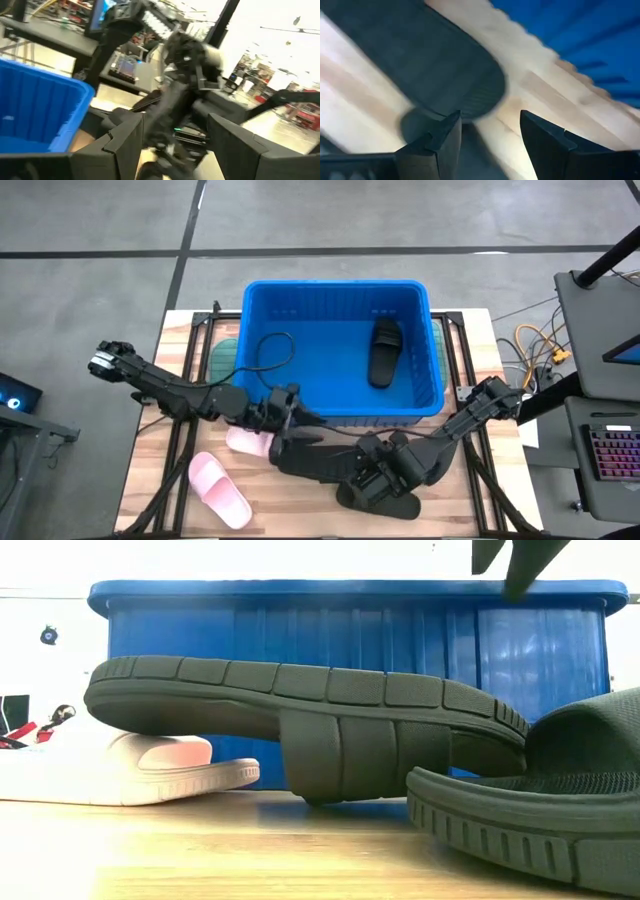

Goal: Pick and place slides into bin
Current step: Put the black slipper into the blue bin

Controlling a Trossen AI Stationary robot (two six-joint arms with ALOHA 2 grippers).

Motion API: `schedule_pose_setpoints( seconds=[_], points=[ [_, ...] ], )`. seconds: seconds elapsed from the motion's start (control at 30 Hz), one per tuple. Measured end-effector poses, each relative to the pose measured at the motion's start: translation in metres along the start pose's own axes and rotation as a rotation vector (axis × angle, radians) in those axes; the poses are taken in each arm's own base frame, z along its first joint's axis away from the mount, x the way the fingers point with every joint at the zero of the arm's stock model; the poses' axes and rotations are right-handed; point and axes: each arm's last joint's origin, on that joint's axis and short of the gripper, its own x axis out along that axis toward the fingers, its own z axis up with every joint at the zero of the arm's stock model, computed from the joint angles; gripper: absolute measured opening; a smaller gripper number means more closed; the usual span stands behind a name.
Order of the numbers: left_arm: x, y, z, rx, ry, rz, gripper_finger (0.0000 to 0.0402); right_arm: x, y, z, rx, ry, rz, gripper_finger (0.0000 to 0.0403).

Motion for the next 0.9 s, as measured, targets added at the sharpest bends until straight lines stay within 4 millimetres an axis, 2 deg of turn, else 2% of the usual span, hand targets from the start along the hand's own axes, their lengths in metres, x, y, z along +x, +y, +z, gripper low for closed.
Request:
schedule_pose_setpoints(
  seconds=[0.13, 0.23, 0.4, 0.57, 0.67, 0.9],
  points=[
    [-0.008, 0.0, 0.004, 0.032, 0.028, 0.017, 0.0204, 0.0, -0.013, -0.017, -0.007, 0.047, -0.13, 0.0192],
    [-0.015, 0.002, 0.005, 0.053, 0.063, 0.053, 0.0204, 0.0, -0.015, -0.033, 0.051, 0.046, -0.13, 0.0192],
    [-0.03, 0.001, 0.015, 0.061, 0.047, 0.076, 0.0204, -0.008, -0.018, -0.062, 0.248, -0.062, -0.047, 0.0192],
    [-0.042, 0.002, 0.022, 0.068, 0.033, 0.097, 0.0204, -0.014, -0.022, -0.08, 0.457, -0.21, 0.205, 0.0191],
    [-0.049, 0.0, 0.029, 0.063, 0.006, 0.088, 0.0204, -0.003, -0.024, -0.083, 0.496, -0.256, 0.288, 0.0191],
    [-0.06, -0.002, 0.039, 0.049, -0.031, 0.072, 0.0204, 0.034, -0.043, -0.088, 0.55, -0.251, 0.299, 0.0184]
  ],
)
